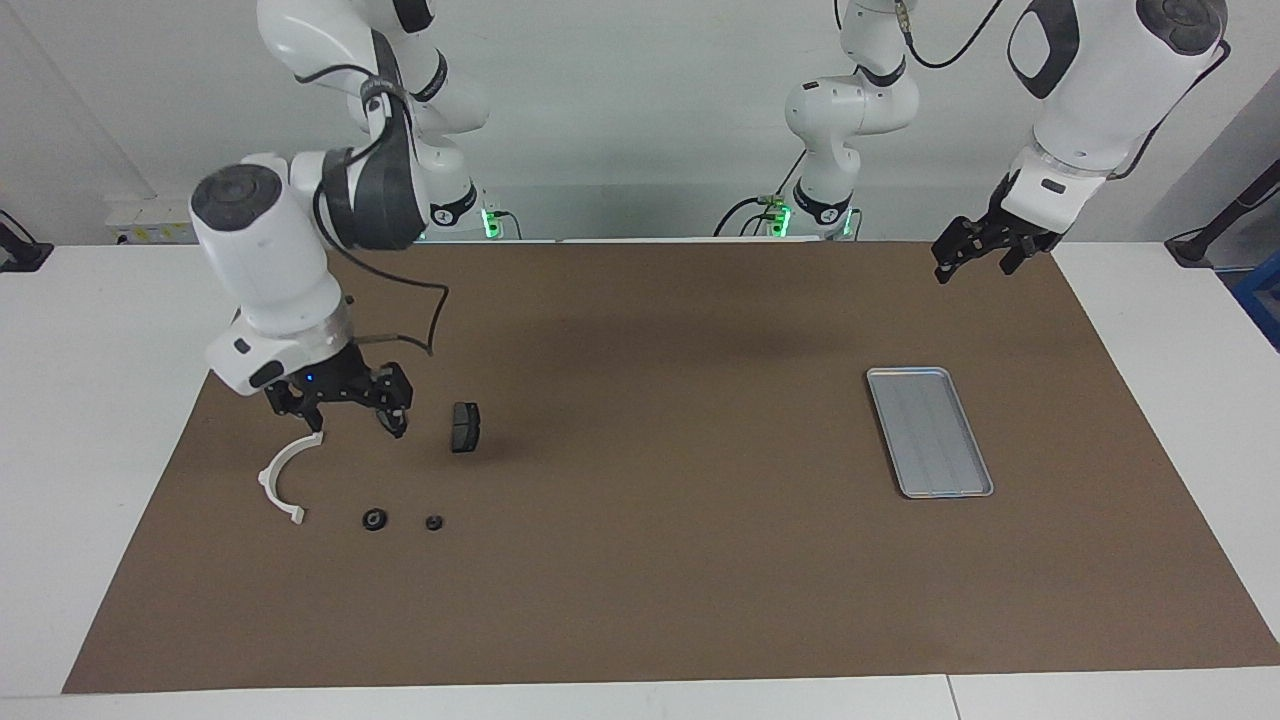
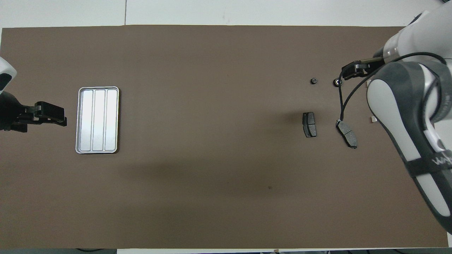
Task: Place bearing gear from tray to pile
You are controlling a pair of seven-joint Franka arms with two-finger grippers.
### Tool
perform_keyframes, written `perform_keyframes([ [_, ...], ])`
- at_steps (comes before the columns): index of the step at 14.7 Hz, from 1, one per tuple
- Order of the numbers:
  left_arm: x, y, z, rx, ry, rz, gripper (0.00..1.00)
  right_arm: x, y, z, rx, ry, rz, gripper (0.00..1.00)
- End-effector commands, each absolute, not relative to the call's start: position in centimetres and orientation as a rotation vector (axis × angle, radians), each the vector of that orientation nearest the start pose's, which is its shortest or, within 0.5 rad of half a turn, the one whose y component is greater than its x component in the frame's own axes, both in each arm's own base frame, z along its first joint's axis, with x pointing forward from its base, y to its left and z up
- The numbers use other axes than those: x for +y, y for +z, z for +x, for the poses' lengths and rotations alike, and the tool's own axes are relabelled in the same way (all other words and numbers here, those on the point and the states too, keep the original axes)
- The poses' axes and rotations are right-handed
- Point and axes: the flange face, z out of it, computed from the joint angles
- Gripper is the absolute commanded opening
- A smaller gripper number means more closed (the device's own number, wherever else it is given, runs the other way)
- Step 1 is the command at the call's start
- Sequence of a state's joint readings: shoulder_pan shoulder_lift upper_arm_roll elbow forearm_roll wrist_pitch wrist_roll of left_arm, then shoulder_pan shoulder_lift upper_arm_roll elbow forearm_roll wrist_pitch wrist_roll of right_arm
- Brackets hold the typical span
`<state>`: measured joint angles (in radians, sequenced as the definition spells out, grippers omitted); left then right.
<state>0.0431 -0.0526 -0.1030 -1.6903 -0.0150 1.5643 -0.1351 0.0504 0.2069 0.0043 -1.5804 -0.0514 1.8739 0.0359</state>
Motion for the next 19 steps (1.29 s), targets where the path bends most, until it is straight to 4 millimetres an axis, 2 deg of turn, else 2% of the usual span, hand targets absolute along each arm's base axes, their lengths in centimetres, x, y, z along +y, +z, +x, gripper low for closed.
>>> perform_keyframes([
  [1,-3.6,60.3,52.7,-0.114,0.119,-3.137,1.0,2.7,56.9,58.0,-0.055,-0.114,-3.166,1.0],
  [4,-3.5,60.3,52.7,-0.117,0.119,-3.137,1.0,2.7,61.1,54.4,-0.058,-0.072,-3.161,1.0],
  [7,-3.5,60.3,52.7,-0.117,0.119,-3.137,1.0,2.8,63.5,51.6,-0.055,0.011,-3.15,1.0],
  [12,-3.5,60.2,52.7,-0.117,0.121,-3.137,1.0,2.0,63.5,50.7,-0.028,0.108,-3.146,1.0],
  [19,-3.5,60.3,52.7,-0.117,0.119,-3.137,1.0,2.1,63.3,51.5,-0.028,0.06,-3.157,1.0],
])
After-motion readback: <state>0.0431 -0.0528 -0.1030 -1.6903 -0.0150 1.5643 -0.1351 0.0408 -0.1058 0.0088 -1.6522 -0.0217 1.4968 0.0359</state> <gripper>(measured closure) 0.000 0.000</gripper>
